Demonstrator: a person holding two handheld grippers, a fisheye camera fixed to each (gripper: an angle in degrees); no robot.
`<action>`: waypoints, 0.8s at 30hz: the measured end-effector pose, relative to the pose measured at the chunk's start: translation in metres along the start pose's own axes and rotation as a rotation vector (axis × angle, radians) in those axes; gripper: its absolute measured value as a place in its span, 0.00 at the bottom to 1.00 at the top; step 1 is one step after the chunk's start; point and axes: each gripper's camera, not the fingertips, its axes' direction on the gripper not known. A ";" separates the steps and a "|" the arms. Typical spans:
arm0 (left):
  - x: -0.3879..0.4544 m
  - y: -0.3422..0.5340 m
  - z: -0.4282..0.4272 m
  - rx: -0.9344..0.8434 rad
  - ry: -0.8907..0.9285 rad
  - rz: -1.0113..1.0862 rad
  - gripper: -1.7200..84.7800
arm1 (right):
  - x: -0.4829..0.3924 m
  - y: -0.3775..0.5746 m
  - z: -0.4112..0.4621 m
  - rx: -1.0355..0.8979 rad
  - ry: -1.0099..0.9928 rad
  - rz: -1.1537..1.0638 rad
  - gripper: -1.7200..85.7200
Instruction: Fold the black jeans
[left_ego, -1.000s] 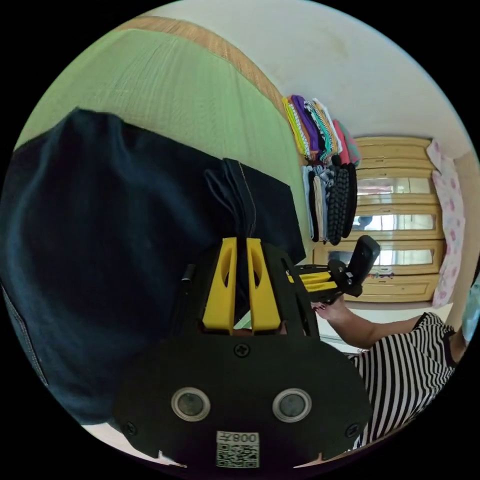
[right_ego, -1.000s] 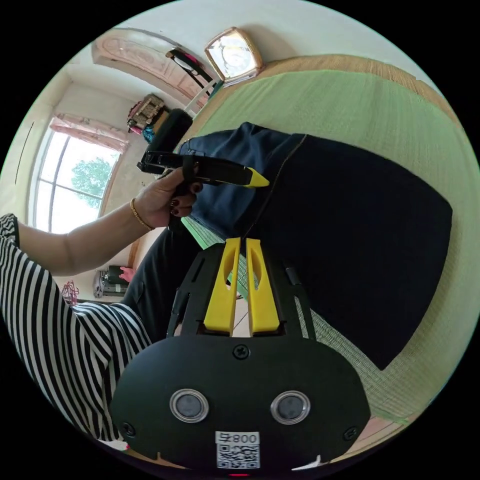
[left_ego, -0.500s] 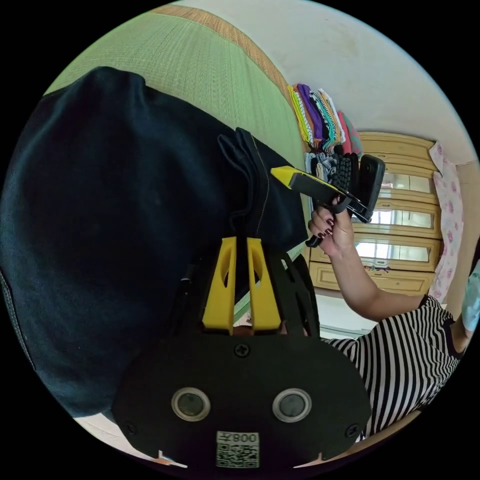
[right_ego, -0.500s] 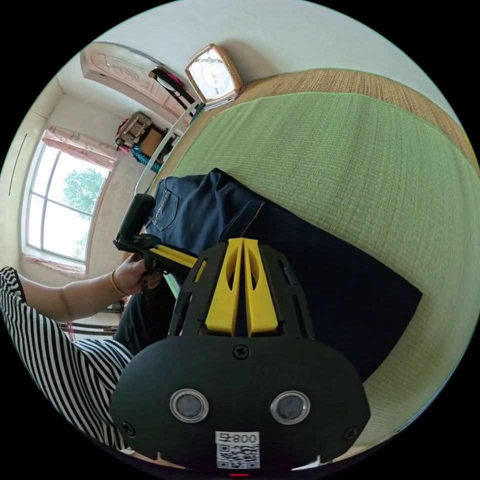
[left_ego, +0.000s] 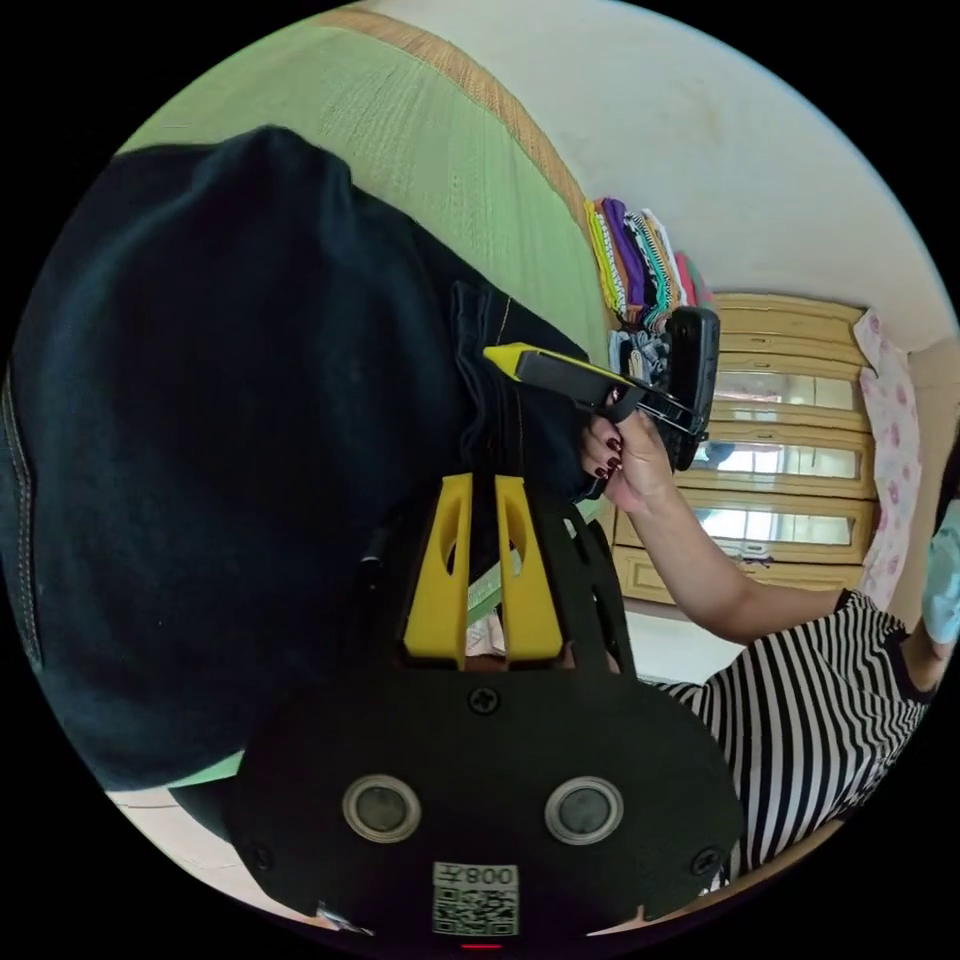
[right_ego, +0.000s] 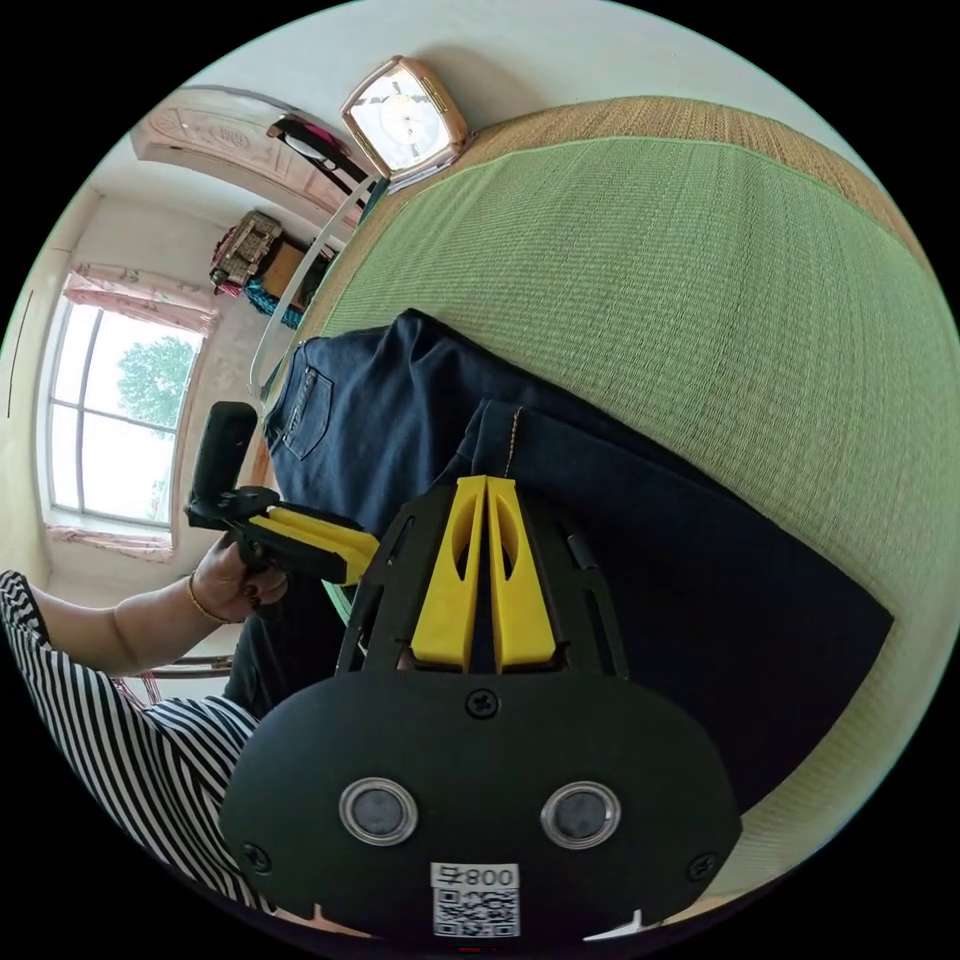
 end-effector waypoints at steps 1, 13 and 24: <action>0.005 -0.002 0.003 0.007 -0.020 0.025 0.06 | 0.000 -0.001 -0.001 -0.002 -0.004 0.007 0.02; 0.022 -0.007 0.065 -0.090 -0.158 0.122 0.06 | -0.004 -0.006 -0.017 -0.029 -0.007 -0.001 0.02; 0.021 -0.014 0.101 -0.059 -0.203 0.148 0.05 | 0.007 0.017 -0.047 0.032 -0.107 0.033 0.02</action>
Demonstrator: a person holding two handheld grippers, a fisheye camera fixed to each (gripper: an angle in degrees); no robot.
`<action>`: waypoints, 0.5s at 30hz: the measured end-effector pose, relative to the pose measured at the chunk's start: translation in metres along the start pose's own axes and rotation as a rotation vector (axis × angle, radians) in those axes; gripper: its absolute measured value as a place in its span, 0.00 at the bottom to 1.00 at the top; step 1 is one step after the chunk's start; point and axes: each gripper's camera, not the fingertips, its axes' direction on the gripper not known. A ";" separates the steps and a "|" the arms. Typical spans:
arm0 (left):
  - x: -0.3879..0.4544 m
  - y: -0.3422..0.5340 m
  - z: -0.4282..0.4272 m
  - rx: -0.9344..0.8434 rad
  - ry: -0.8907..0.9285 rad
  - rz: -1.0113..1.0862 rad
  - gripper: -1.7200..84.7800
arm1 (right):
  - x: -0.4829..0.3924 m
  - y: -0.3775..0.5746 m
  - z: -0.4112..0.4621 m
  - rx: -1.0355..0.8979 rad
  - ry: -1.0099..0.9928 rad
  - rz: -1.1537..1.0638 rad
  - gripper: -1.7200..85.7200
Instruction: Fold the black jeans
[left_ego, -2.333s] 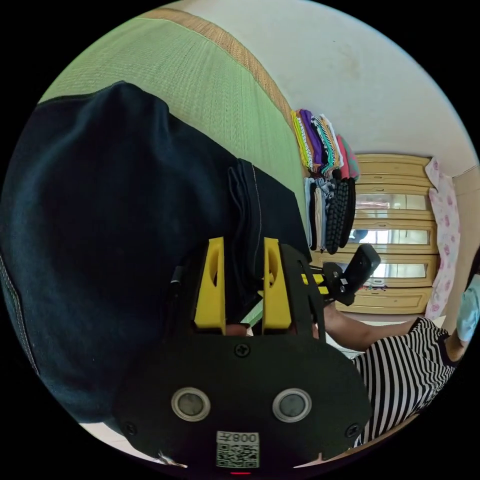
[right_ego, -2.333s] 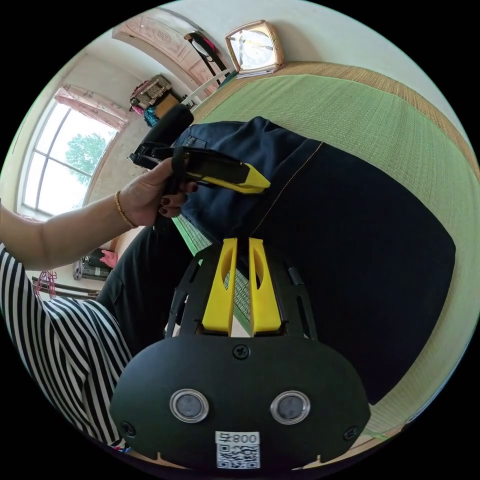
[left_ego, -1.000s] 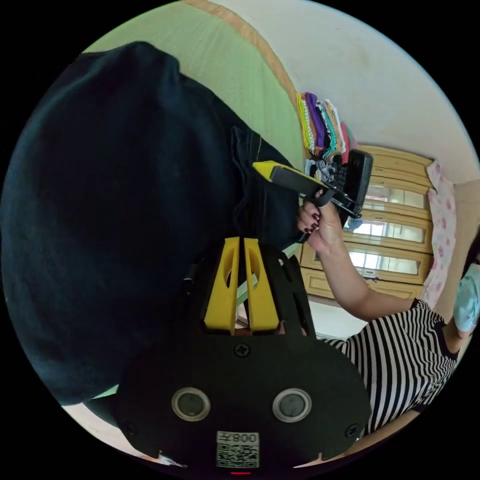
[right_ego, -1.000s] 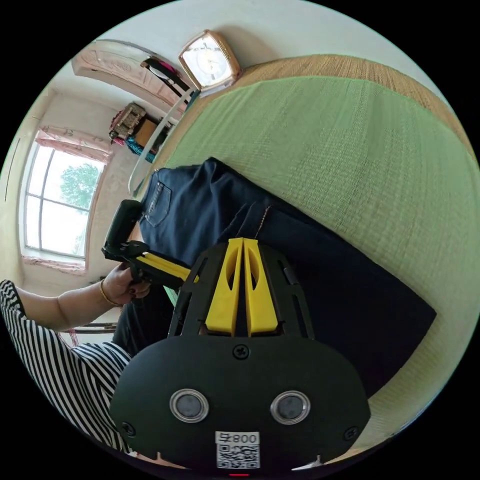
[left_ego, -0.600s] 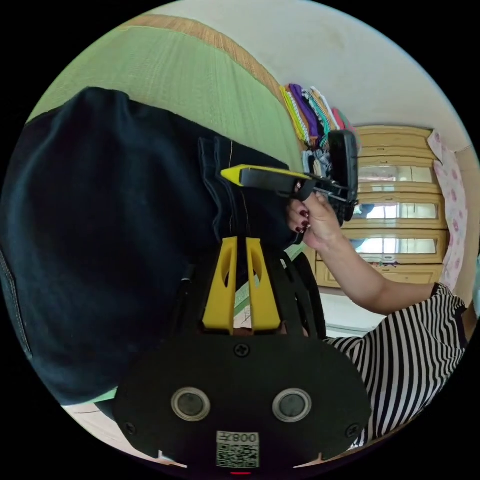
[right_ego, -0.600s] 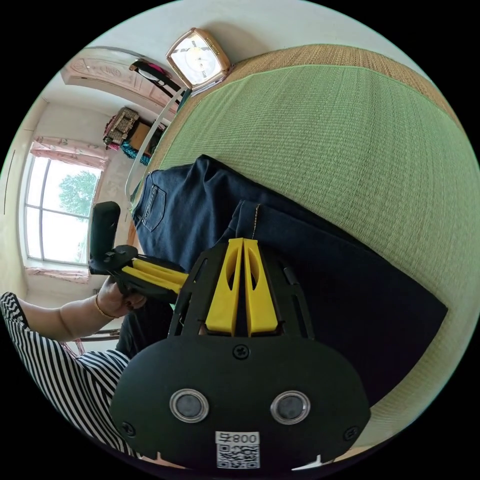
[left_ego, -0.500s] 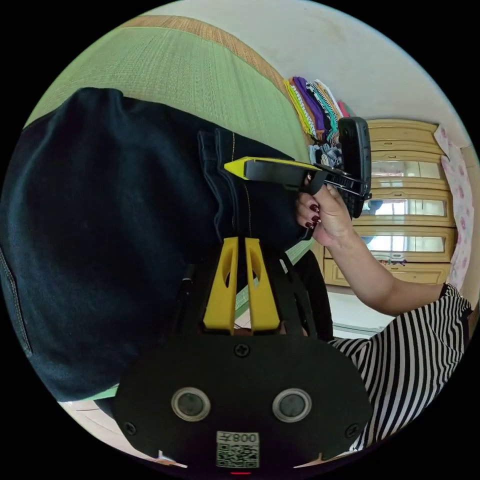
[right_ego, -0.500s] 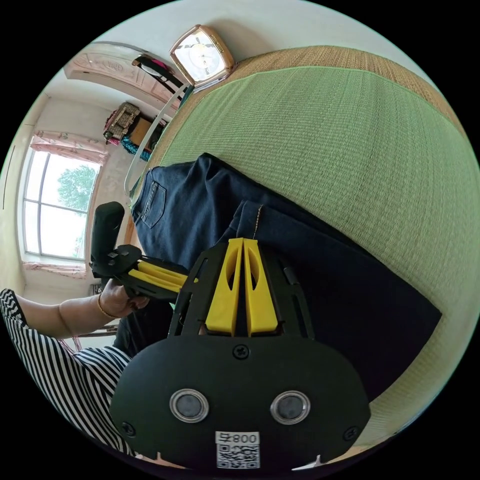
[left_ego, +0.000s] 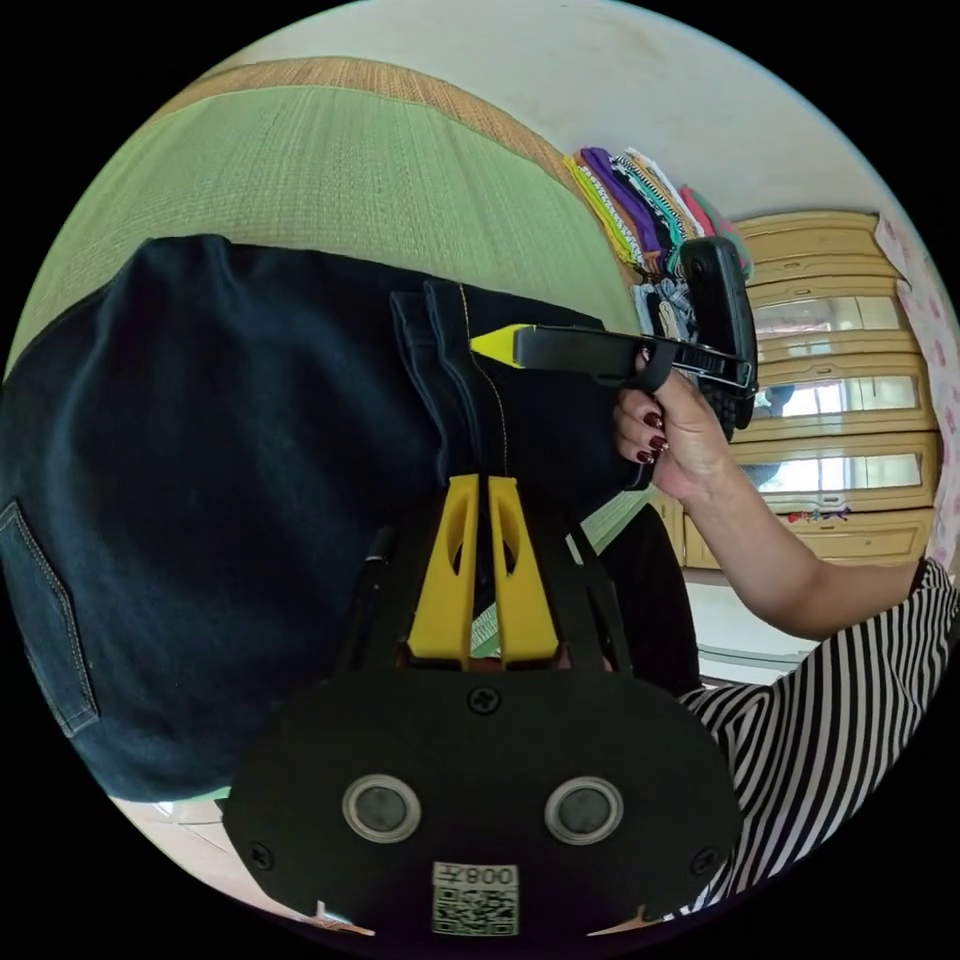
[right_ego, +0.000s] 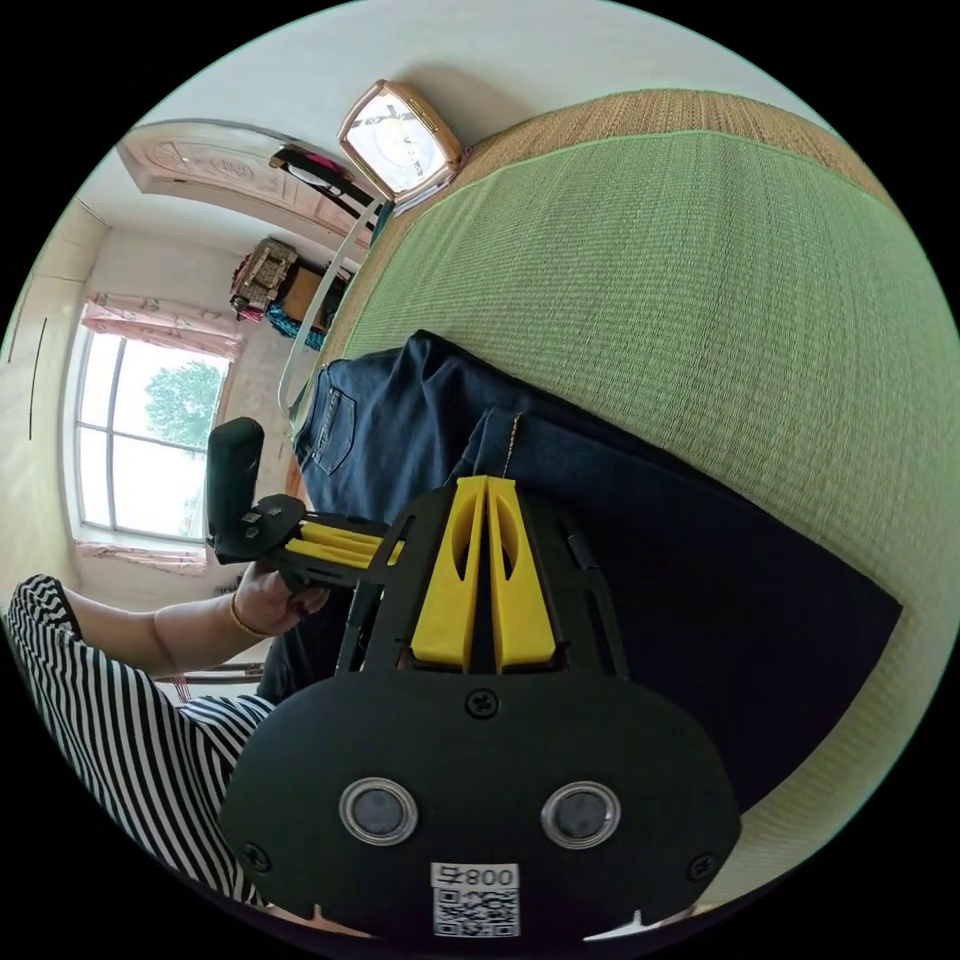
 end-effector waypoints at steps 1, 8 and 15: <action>0.003 0.001 0.000 0.011 0.008 0.014 0.05 | -0.001 0.003 -0.006 0.014 -0.008 -0.004 0.02; -0.001 0.008 0.017 0.071 -0.001 0.000 0.04 | -0.012 0.016 -0.031 0.080 -0.035 -0.023 0.02; -0.005 0.008 0.055 0.054 -0.022 -0.034 0.03 | -0.002 0.017 -0.005 0.007 0.026 0.010 0.02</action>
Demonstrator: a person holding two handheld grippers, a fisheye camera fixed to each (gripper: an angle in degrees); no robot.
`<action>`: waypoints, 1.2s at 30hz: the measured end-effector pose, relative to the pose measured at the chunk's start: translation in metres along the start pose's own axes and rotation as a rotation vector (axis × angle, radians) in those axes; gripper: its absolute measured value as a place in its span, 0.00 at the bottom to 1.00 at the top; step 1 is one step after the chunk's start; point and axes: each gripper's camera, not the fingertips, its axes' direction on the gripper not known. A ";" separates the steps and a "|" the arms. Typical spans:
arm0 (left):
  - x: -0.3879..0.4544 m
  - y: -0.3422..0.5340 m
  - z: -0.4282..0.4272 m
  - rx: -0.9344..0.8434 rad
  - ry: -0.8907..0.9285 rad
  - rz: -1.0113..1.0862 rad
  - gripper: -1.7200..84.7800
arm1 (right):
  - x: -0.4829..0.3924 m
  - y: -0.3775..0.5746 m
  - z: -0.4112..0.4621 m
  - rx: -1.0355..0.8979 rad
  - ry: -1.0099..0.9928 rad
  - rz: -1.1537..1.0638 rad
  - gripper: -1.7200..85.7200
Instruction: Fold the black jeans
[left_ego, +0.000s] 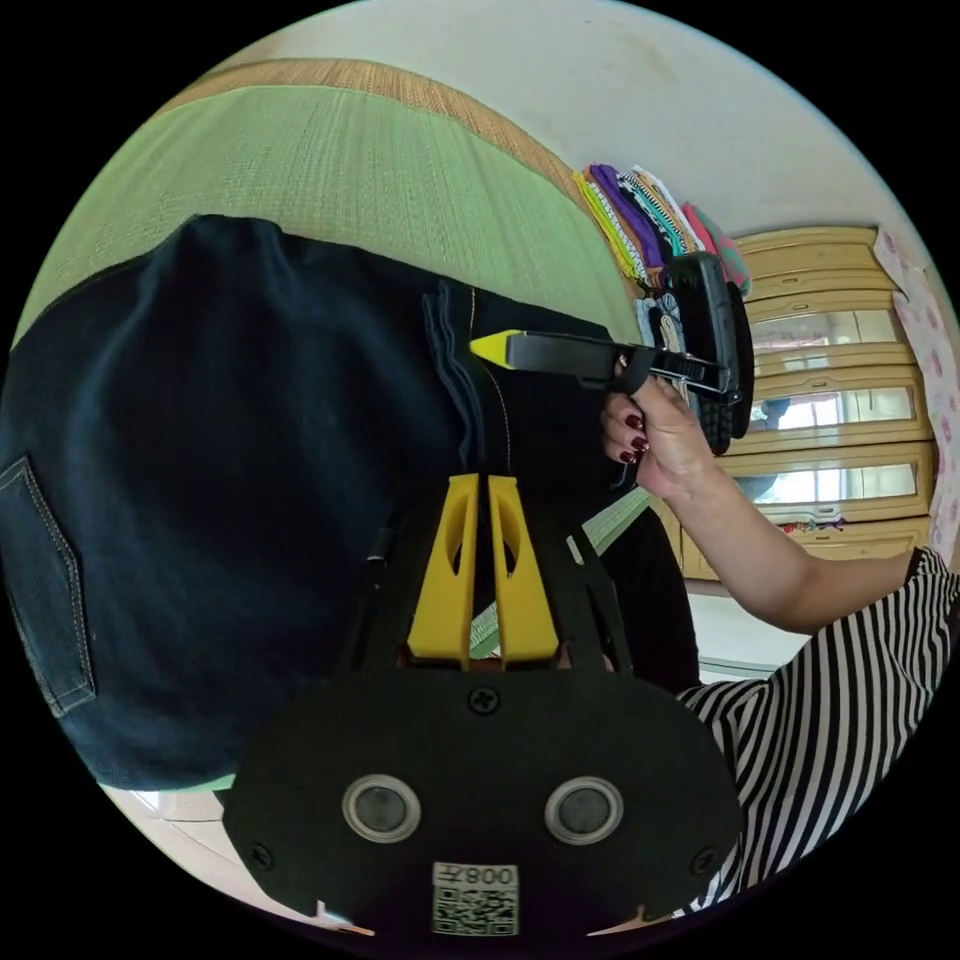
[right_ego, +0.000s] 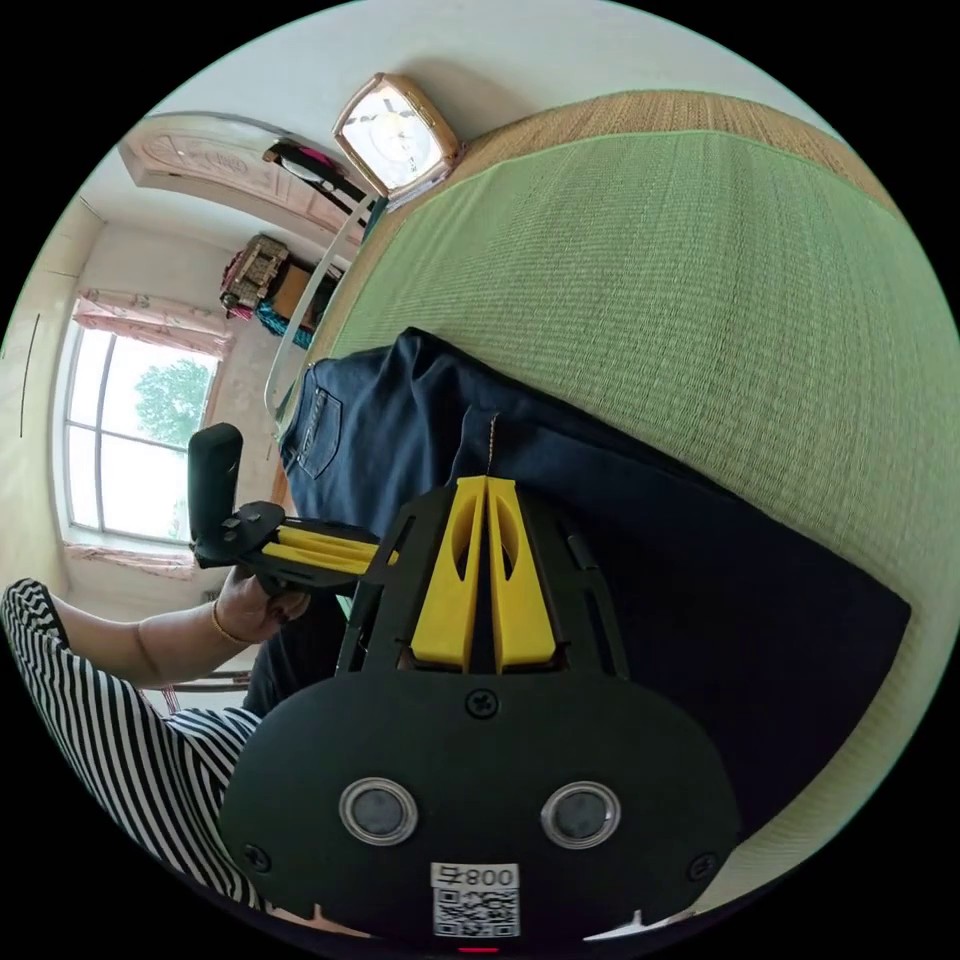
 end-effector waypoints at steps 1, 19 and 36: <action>0.006 0.002 0.000 0.028 -0.045 0.019 0.03 | 0.003 0.004 -0.002 0.010 -0.016 0.007 0.02; 0.038 0.008 0.105 -0.029 -0.139 0.126 0.02 | 0.014 0.011 -0.044 0.001 -0.026 0.036 0.02; 0.085 0.037 0.170 -0.013 -0.213 0.256 0.04 | 0.018 0.177 -0.144 0.094 -0.088 0.097 0.03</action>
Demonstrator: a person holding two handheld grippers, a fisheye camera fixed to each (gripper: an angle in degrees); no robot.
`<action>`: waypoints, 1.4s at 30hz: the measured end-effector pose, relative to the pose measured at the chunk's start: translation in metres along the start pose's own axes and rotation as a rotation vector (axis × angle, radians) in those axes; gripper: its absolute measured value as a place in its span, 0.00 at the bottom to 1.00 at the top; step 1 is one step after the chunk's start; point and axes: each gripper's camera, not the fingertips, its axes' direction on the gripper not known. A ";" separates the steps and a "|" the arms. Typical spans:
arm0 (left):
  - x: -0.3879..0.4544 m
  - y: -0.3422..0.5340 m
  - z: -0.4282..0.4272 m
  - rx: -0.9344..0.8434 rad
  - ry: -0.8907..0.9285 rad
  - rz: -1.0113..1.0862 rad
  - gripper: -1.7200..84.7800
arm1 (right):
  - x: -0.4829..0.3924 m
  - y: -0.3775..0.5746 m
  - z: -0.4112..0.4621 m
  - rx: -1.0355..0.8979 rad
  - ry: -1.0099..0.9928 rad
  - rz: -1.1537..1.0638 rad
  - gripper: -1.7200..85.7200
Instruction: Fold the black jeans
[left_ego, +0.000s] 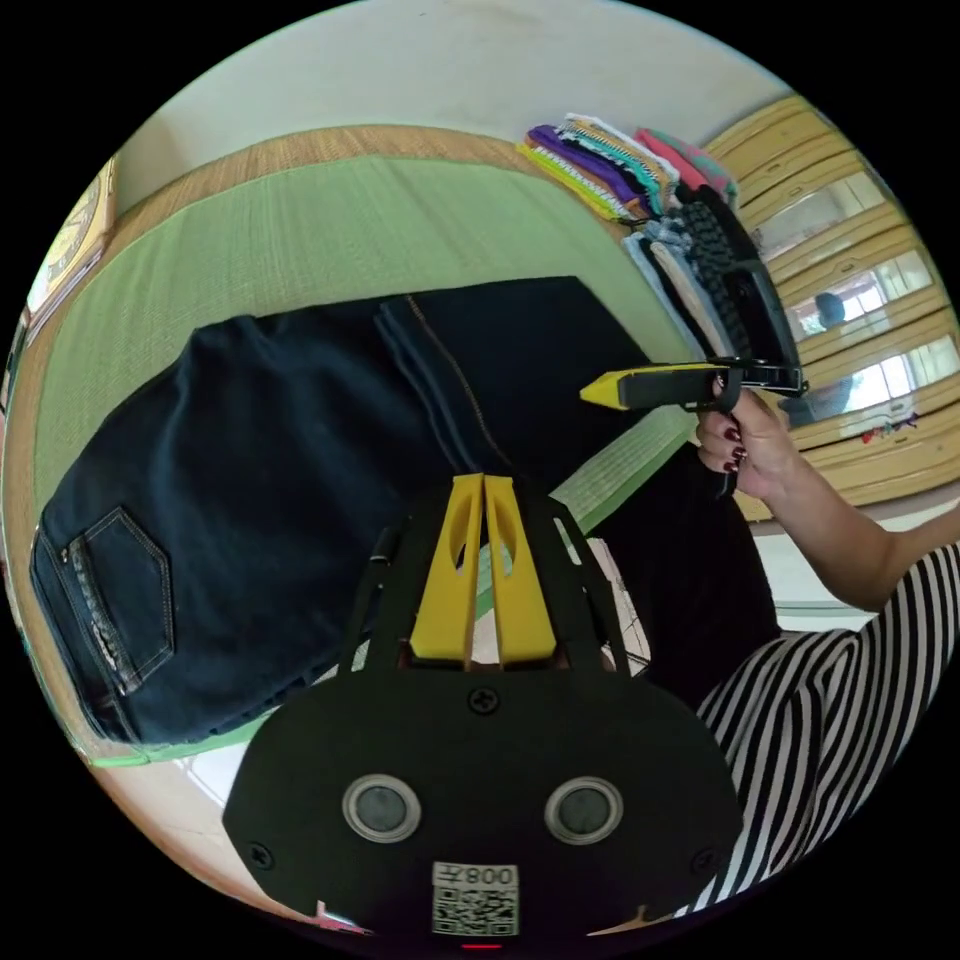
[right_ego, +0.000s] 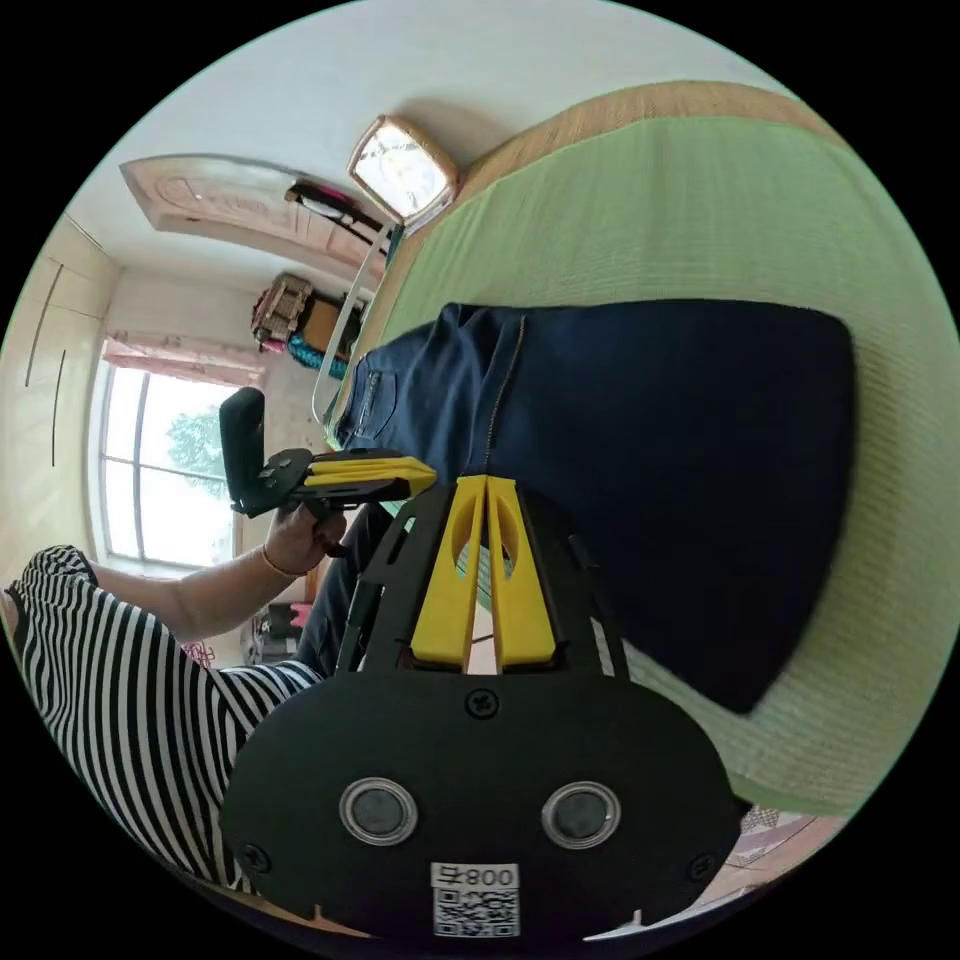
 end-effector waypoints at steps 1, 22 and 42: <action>0.007 0.000 0.003 0.017 0.032 0.025 0.05 | 0.011 0.016 -0.025 0.056 0.023 0.038 0.04; 0.182 -0.056 0.148 -0.142 -0.121 0.443 0.15 | 0.136 0.123 -0.141 0.253 -0.270 0.324 0.02; 0.178 -0.010 0.111 -0.047 -0.060 0.326 0.06 | 0.193 0.069 -0.179 0.309 -0.320 0.402 0.13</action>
